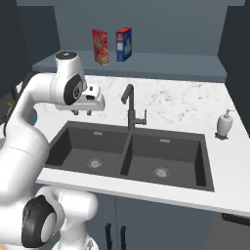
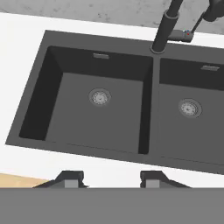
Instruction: Pick the cereal and place it on the digital scale for weighing, and close the cabinet.
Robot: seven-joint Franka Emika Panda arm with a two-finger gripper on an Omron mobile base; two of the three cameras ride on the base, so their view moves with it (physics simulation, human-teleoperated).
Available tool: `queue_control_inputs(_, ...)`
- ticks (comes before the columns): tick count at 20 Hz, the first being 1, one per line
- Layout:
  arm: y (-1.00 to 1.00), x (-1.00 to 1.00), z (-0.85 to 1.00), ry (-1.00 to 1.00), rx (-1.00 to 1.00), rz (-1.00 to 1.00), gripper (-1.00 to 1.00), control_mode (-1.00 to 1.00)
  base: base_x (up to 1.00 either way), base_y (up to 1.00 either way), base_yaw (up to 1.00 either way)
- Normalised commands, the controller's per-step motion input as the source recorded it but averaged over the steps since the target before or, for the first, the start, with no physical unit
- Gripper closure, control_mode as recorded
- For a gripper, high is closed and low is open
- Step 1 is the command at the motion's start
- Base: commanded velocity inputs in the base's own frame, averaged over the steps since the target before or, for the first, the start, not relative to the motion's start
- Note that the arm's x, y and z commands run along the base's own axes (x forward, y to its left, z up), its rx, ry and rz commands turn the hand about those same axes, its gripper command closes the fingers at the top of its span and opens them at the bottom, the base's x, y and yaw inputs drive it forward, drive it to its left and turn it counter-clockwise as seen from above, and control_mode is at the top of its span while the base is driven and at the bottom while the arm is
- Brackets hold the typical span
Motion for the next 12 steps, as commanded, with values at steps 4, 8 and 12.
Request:
queue_control_inputs(4, 0.08, -0.41, 0.0, -0.05, 0.0, 0.02, -1.0, -1.0, 0.0, 0.0, 0.0)
queue_control_inputs(8, 0.23, -0.78, 0.0, -0.03, -0.01, 0.12, -1.0, -1.0, 0.0, 0.0, 0.0)
queue_control_inputs(12, -0.01, -0.47, 0.19, -0.32, 0.01, 0.19, -1.0, -1.0, 0.0, 0.0, 0.0)
